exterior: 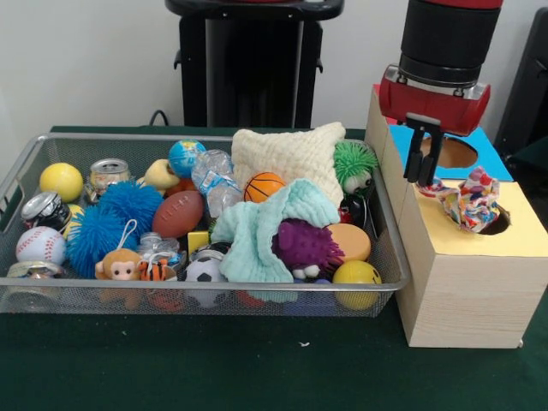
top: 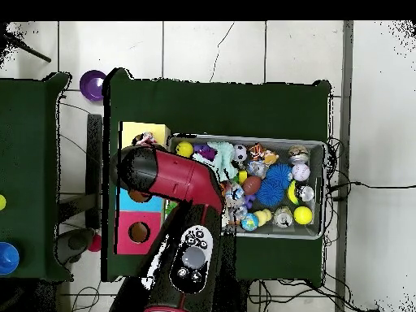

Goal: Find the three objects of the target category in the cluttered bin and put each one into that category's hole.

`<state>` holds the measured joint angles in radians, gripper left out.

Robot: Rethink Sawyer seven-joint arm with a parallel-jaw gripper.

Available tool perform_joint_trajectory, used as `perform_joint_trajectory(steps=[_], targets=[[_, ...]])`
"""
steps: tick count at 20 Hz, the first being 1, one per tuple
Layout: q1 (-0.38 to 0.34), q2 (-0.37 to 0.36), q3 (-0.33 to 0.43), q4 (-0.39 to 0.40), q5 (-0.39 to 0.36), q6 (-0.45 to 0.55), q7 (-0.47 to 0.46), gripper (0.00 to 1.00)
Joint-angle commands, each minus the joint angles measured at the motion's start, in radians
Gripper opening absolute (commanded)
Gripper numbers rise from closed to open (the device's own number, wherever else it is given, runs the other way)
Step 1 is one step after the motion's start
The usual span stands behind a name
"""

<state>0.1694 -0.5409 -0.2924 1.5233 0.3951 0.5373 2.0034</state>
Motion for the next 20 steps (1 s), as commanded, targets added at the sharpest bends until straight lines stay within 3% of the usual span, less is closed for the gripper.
perform_joint_trajectory(steps=[1, 14, 20], targets=[[-0.026, 0.01, 0.112, 0.066, 0.024, 0.049, 0.162, 0.0], [-0.02, 0.028, 0.097, -0.007, -0.022, 0.125, 0.122, 0.0], [-0.012, 0.031, 0.094, -0.008, -0.012, 0.113, 0.144, 0.0]])
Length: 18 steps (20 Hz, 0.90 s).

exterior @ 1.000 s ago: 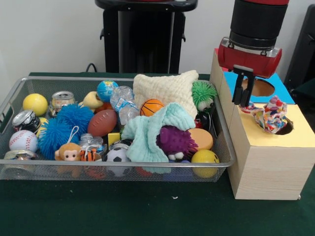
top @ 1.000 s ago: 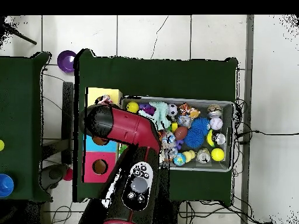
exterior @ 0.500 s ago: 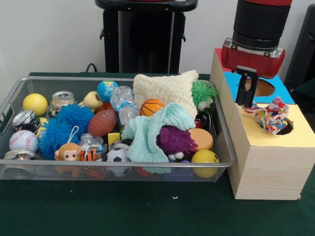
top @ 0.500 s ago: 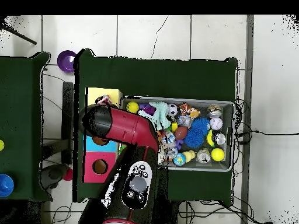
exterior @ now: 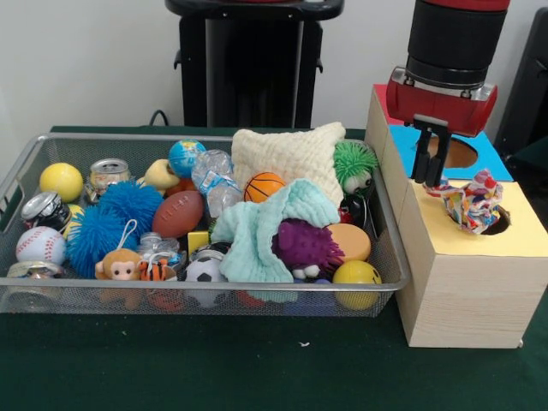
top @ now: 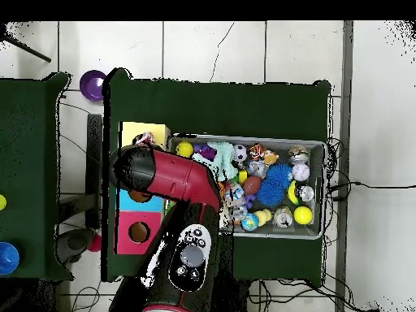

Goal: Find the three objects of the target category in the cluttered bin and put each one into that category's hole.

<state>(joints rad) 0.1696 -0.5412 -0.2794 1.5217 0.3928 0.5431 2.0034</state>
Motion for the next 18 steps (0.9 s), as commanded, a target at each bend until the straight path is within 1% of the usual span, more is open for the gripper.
perform_joint_trajectory(steps=[1, 7, 18], targets=[[-0.01, 0.029, 0.08, -0.001, -0.008, 0.102, 0.15, 0.0], [-0.011, 0.029, 0.076, -0.018, -0.01, 0.12, 0.153, 0.0], [-0.01, 0.031, 0.085, -0.031, 0.016, 0.092, 0.185, 0.0]])
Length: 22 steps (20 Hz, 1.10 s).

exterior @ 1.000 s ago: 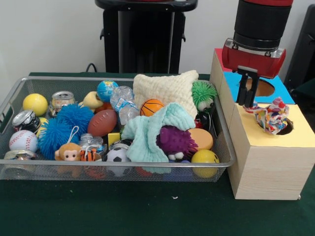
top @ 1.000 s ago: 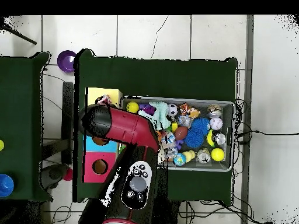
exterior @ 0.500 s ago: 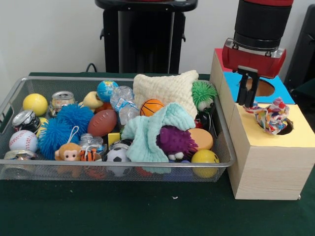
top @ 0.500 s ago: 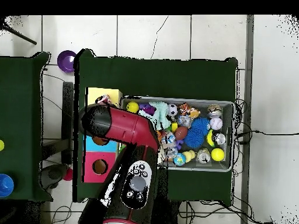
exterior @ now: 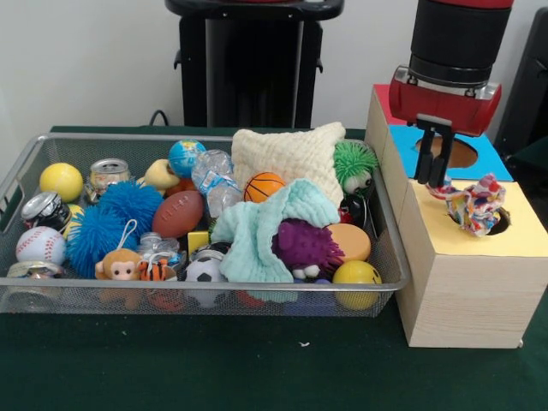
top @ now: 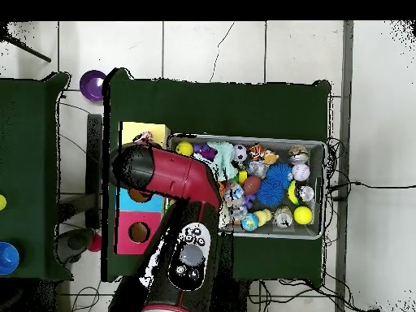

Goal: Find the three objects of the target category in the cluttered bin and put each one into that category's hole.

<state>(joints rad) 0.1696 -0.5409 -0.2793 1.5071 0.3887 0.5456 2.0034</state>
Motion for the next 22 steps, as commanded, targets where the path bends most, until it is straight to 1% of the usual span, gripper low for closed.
perform_joint_trajectory(steps=[1, 9, 16, 22], targets=[[-0.007, 0.03, 0.084, -0.017, 0.021, 0.089, 0.188, 0.0], [-0.005, 0.041, 0.088, -0.022, 0.032, 0.06, 0.201, 0.0], [-0.007, 0.037, 0.112, 0.004, 0.052, 0.036, 0.205, 0.0], [-0.013, 0.045, 0.124, 0.005, 0.063, 0.031, 0.2, 0.0]])
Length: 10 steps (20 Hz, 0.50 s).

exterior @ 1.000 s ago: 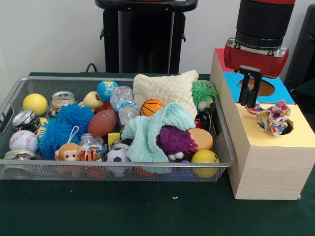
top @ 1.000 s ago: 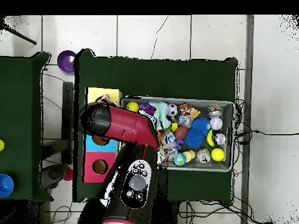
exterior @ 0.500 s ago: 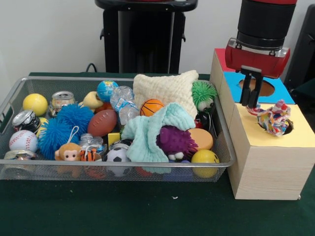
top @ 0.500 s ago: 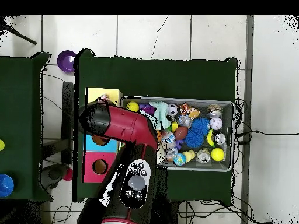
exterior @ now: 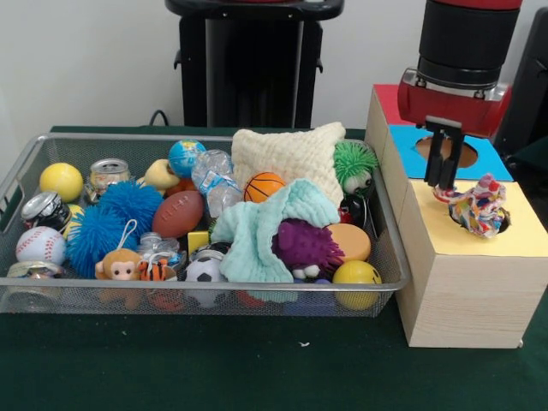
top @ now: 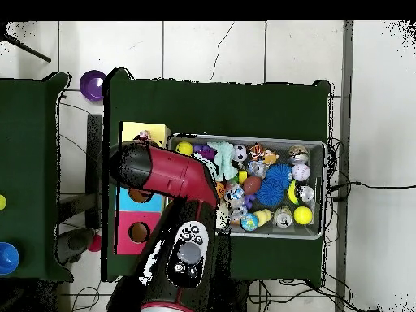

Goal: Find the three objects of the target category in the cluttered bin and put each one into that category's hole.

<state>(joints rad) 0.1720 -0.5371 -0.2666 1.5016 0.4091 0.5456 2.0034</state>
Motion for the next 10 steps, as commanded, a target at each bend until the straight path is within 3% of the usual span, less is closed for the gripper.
perform_joint_trajectory(steps=[1, 10], targets=[[-0.014, 0.042, 0.112, 0.009, 0.045, 0.032, 0.201, 0.0], [-0.016, 0.05, 0.114, 0.009, 0.054, 0.028, 0.203, 0.0]])
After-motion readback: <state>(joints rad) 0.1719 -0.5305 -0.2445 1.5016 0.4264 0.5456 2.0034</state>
